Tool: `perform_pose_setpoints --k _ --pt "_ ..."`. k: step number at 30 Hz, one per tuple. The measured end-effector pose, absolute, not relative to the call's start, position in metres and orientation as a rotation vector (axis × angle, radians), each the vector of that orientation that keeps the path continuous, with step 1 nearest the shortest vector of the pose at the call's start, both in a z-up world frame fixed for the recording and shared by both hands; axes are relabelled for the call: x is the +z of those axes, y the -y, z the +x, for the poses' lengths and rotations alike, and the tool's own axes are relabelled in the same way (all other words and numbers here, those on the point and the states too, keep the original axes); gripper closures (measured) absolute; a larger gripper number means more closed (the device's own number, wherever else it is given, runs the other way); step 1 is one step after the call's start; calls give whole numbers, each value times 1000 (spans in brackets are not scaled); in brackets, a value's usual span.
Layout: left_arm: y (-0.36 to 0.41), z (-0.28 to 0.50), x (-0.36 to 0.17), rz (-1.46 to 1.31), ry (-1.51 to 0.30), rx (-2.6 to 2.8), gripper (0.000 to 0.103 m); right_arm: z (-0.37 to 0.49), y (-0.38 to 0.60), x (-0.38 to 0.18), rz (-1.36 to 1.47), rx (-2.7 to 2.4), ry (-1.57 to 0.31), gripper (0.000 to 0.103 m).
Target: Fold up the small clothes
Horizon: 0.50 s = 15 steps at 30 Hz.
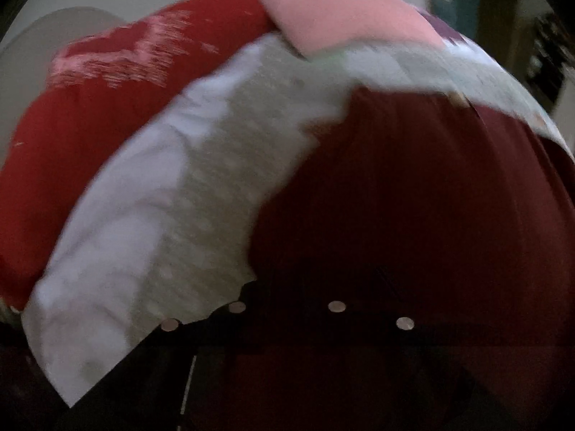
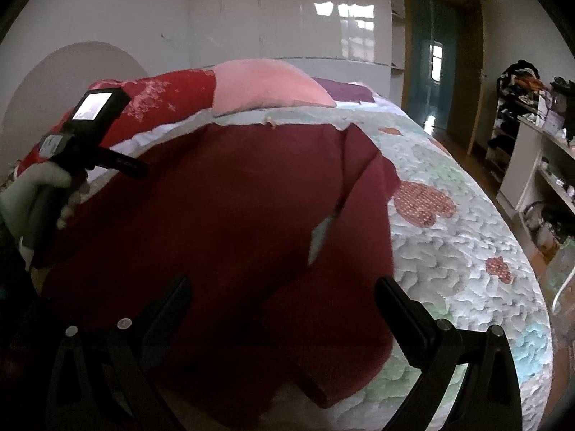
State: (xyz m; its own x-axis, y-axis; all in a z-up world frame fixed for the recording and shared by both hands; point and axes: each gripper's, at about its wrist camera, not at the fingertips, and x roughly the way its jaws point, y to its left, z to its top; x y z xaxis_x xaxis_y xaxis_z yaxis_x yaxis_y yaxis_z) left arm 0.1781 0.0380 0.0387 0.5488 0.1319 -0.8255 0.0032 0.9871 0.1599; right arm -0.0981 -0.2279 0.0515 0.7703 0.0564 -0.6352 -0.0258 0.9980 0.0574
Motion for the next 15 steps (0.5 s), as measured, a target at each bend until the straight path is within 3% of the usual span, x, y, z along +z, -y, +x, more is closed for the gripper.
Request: perform_pose_setpoints --k 7,12,15 --pt "-116 210 51 77 -976 416 93 -94 251 57 30 -35 -685 1" --pt "-134 172 68 -51 -935 325 91 -92 283 68 58 -131 -665 1" --pt "-124 130 84 -86 -905 235 76 -96 292 74 68 -106 -674 1"
